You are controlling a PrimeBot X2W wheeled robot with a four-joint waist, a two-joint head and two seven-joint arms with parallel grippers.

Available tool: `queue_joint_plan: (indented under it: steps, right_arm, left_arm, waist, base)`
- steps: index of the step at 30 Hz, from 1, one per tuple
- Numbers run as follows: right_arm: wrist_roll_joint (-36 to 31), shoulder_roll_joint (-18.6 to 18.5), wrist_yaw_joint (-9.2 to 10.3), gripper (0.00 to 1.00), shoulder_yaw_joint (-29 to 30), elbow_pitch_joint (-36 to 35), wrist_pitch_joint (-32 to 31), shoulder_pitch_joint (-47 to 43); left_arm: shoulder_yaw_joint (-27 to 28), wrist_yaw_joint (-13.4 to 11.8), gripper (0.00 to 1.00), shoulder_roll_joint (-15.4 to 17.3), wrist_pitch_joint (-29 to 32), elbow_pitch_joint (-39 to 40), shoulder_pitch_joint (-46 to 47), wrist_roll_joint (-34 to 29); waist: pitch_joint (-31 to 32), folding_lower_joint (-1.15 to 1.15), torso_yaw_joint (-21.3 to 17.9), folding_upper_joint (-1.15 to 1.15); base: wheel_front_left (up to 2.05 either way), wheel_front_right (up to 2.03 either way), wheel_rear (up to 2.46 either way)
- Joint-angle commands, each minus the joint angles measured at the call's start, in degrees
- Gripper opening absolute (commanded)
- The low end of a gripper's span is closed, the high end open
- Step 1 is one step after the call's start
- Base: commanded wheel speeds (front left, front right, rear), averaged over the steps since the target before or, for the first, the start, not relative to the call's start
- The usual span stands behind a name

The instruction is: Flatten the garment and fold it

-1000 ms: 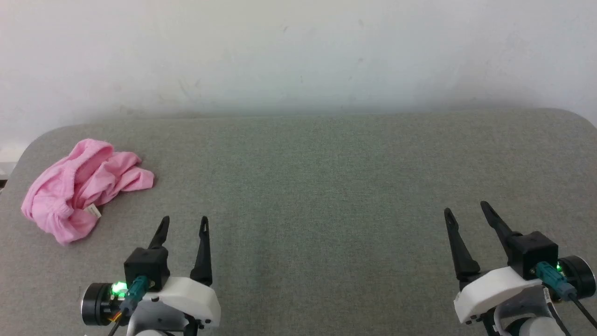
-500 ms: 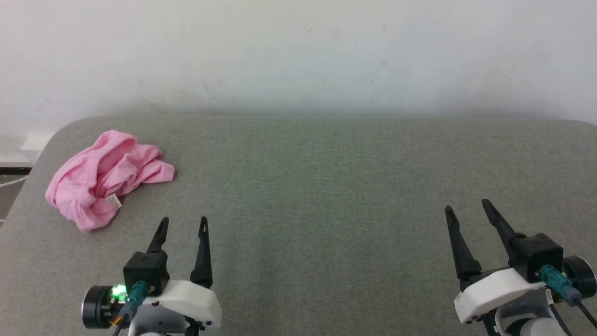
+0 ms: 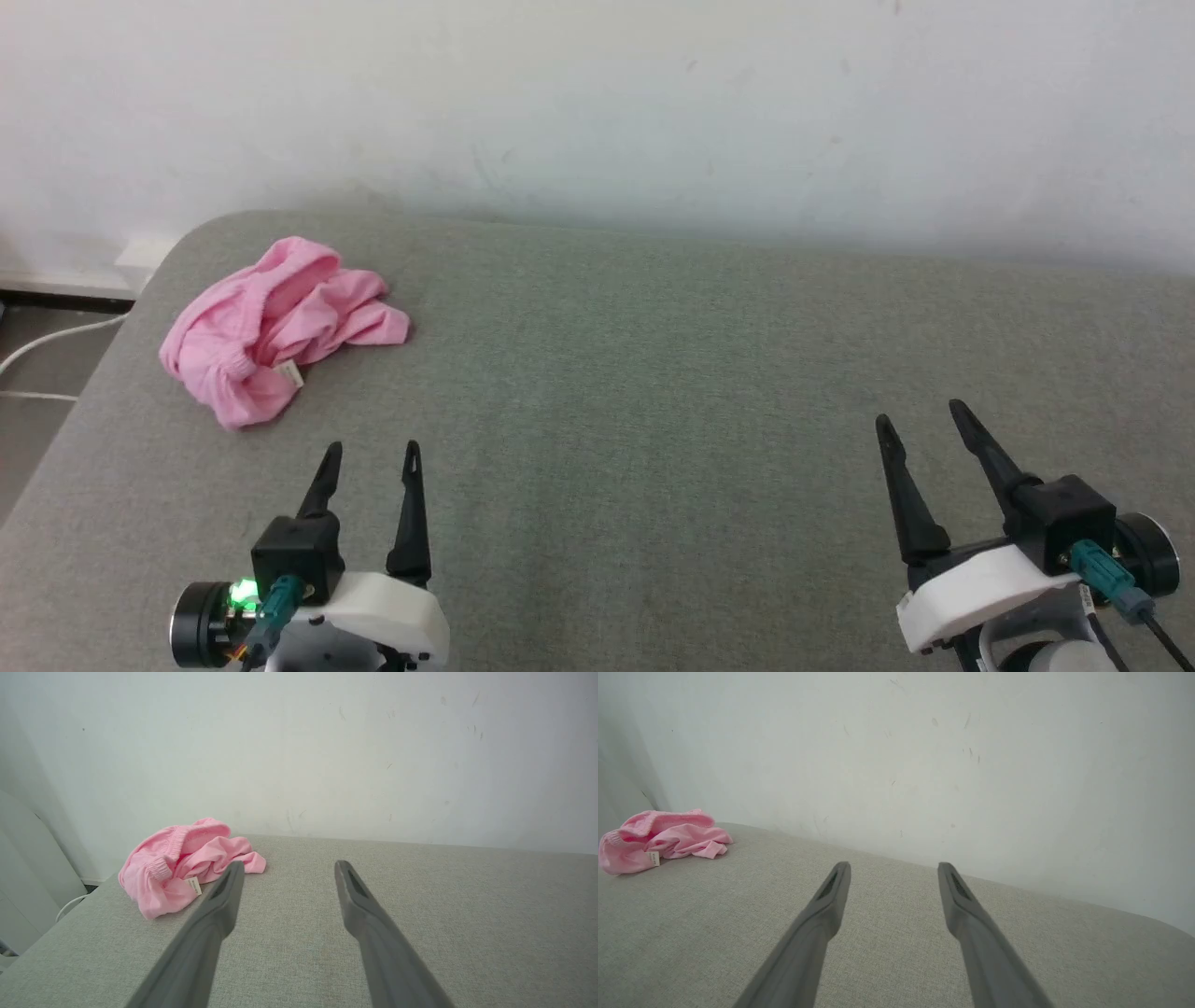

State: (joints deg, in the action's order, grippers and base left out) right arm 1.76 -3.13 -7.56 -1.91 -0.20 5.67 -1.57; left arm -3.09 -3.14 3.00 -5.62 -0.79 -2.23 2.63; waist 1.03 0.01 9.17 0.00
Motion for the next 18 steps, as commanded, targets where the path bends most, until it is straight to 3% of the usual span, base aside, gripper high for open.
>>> queue_joint_plan:
  steps: [1,18]
  right_arm:
    - [0.4,0.1,0.03,1.0,-0.1,-0.2,0.6,-0.6]
    - [0.2,0.1,0.04,1.0,-1.8,0.9,2.5,-0.8]
  left_arm:
    - [-0.2,-0.4,1.0,-0.1,-0.6,-0.2,-0.6,0.5]
    - [-0.7,-1.0,1.0,-0.1,-2.5,-0.4,-1.6,0.8]
  waist:
    - [0.1,-0.01,1.4,0.0]
    - [1.0,-0.01,7.3,0.0]
  base:
    - [0.0,0.0,0.0]
    - [0.0,0.0,0.0]
